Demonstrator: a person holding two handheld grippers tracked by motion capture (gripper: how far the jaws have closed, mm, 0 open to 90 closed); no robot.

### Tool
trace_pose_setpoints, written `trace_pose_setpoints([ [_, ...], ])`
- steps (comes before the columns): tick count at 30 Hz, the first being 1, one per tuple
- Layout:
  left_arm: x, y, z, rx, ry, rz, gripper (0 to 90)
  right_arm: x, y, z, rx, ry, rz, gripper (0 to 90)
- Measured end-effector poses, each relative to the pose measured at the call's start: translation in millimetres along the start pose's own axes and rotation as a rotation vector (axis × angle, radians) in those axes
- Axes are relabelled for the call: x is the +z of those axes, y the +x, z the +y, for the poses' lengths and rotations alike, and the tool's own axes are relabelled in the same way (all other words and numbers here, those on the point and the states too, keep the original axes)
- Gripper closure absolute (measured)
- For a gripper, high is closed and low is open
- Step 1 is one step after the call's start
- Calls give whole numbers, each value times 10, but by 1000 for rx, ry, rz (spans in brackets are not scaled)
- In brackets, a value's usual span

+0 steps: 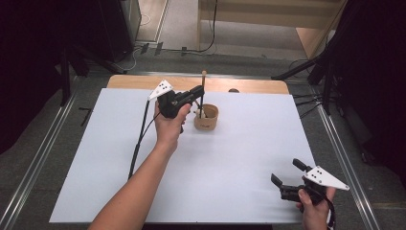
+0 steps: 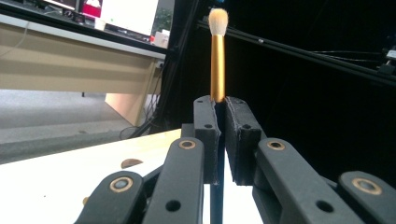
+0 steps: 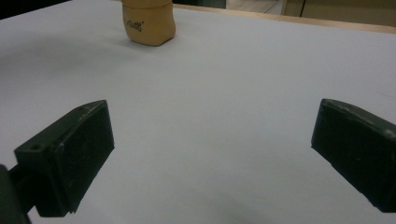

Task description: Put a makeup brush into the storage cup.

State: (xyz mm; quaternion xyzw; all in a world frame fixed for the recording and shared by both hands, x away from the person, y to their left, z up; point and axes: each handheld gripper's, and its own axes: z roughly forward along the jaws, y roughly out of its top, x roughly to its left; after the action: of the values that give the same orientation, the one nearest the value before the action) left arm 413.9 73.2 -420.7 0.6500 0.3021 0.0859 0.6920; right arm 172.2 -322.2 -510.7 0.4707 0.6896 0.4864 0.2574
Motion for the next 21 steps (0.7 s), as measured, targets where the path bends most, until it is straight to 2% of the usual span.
trace_pose_setpoints([
  [5,76,-12,39,3,5,-5,850,8,4,0,-4,2,3,0],
  [11,171,-35,45,25,-21,-28,849,8,3,-3,-2,4,3,0],
  [16,217,-52,39,41,-32,-14,849,11,0,-6,-2,5,4,0],
  [21,258,-18,-6,35,-34,-1,849,15,5,-8,-2,6,5,0],
])
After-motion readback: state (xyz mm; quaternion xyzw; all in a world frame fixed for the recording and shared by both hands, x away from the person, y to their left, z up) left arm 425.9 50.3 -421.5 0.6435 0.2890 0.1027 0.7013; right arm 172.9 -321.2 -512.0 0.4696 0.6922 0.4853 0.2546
